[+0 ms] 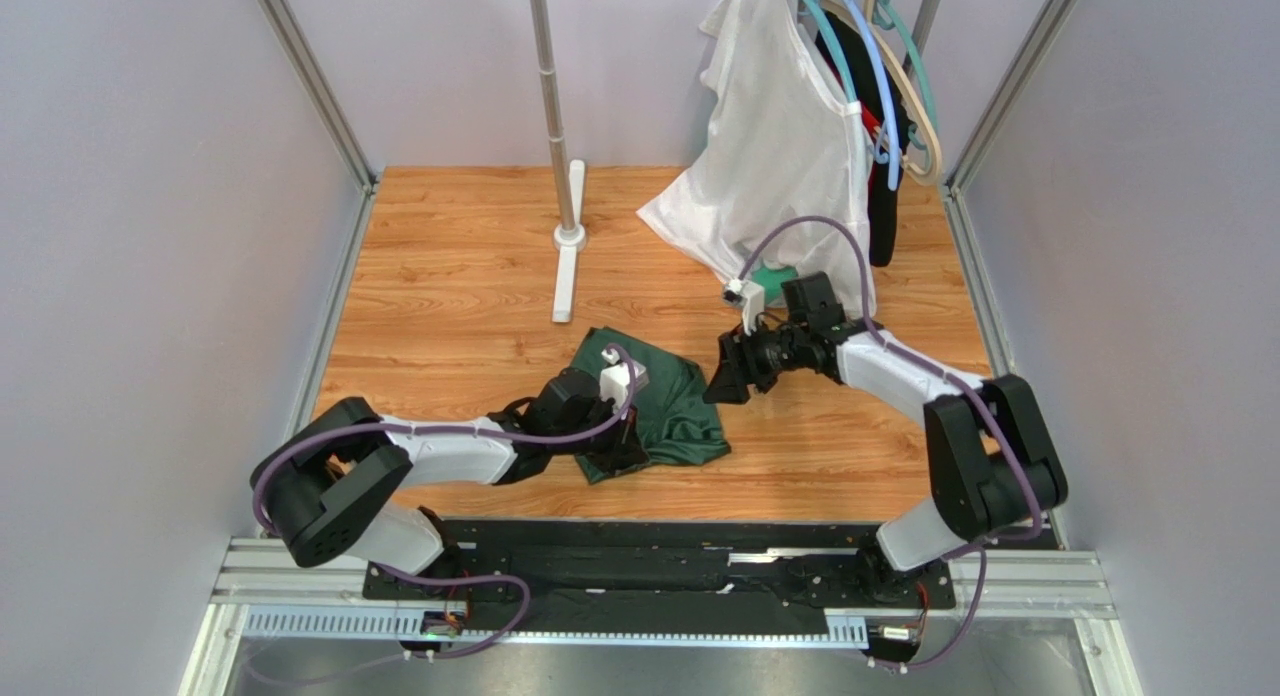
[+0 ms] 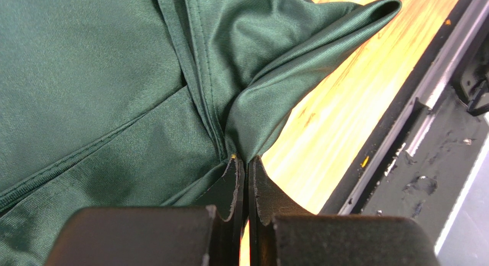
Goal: Fold the napkin, place the utensils inside, and roll it up
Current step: Roll the napkin with the utensil
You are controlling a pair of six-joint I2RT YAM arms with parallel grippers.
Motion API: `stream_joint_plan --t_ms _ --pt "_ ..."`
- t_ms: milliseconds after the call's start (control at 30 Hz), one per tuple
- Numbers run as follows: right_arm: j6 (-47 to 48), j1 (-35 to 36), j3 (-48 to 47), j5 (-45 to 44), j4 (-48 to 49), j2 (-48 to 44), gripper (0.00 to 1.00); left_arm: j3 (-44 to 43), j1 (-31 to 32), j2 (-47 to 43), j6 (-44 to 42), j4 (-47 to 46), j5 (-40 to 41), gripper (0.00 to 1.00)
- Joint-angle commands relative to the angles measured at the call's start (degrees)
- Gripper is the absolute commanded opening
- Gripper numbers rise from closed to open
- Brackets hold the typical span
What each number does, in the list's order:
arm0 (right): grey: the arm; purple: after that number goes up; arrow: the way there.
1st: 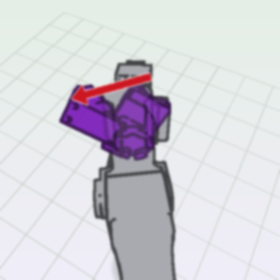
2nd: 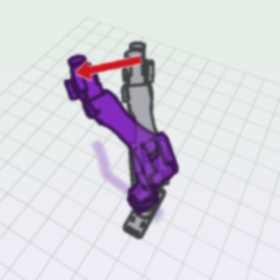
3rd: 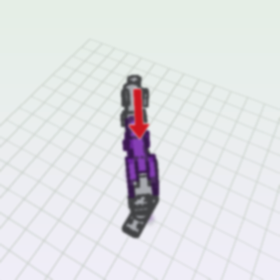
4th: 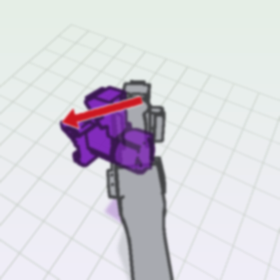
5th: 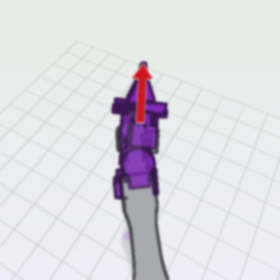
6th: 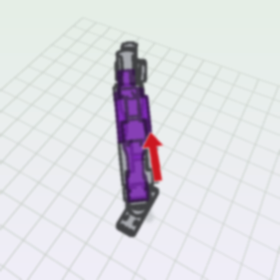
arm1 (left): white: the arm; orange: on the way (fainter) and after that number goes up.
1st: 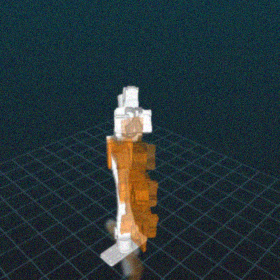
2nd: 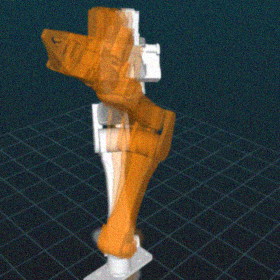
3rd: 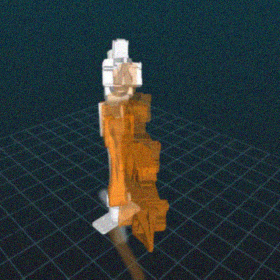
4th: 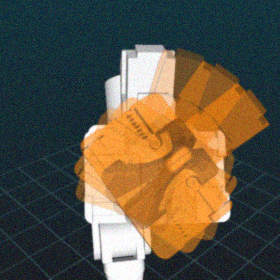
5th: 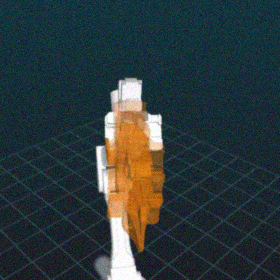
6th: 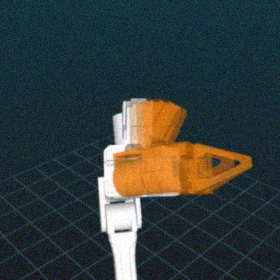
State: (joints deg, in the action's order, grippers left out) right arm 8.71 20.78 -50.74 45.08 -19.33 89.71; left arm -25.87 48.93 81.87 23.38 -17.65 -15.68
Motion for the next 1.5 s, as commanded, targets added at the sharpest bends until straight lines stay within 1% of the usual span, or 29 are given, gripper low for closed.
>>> stream_joint_plan --t_ms 0,67,133,200,267,333,500,567,600,733,900,967,1100,1200,1400,1467 --pt "-6.15 0.14 8.34 -0.34 13.67 -8.84 0.6 2.93 -3.39 0.66 1.67 4.47 -3.81 0.0" --pt "-7.12 0.32 11.44 -1.04 17.03 -13.48 0.6 3.28 -5.23 0.84 2.11 3.59 -5.4 0.0" --pt "-7.39 0.67 14.86 -4.29 18.8 -15.7 0.6 3.63 -6.29 1.36 2.73 2.89 -7.6 0.0" --pt "-7.83 1.81 17.16 -6.57 22.92 -18.95 0.6 3.46 -7.61 2.07 3.16 2.62 -9.7 0.0" --pt "-8.18 3.56 19.45 -7.2 24.34 -21.15 0.6 3.11 -9.19 3.3 3.6 2.71 -11.03 0.0" --pt "-8.01 5.49 19.45 -9.21 23.65 -22.91 0.6 3.02 -10.42 4.7 4.31 2.27 -13.75 0.0" --pt "-6.42 14.63 18.13 -16.06 17.68 -23.27 0.59 3.02 -14.55 5.67 4.92 2.09 -17.97 0.0" --pt "-6.77 18.05 18.22 -17.83 17.4 -24.14 0.59 2.67 -16.05 6.29 5.54 2.53 -19.29 0.0" --pt "-6.78 19.03 18.22 -19.49 16.96 -24.49 0.59 2.58 -16.75 6.64 5.98 2.62 -21.13 0.0" --pt "-5.46 22.64 17.08 -23.37 14.59 -25.99 0.59 1.43 -18.95 8.66 7.03 3.59 -23.6 0.0" --pt "-1.95 23.17 14.71 -26.53 10.64 -22.75 0.6 1.78 -20.45 10.24 8.96 1.92 -25.53 0.0" --pt "-1.33 24.05 14.27 -28.89 9.76 -21.69 0.6 2.84 -21.67 11.03 10.54 -0.8 -27.37 0.0" --pt "0.51 25.81 15.06 -31.19 11.86 -21.42 0.62 3.28 -22.47 11.3 10.9 -1.77 -27.91 0.0" --pt "1.57 26.33 13.83 -32.86 11.16 -19.41 0.62 3.19 -22.65 11.47 10.99 -1.51 -28.09 0.0" --pt "2.45 26.86 10.32 -33.22 9.23 -12.21 0.62 3.1 -22.91 11.47 10.99 -1.6 -28.35 0.0" --pt "2.98 27.04 9.53 -32.52 9.57 -11.14 0.62 3.1 -22.91 11.56 10.9 -1.6 -28.35 0.0"
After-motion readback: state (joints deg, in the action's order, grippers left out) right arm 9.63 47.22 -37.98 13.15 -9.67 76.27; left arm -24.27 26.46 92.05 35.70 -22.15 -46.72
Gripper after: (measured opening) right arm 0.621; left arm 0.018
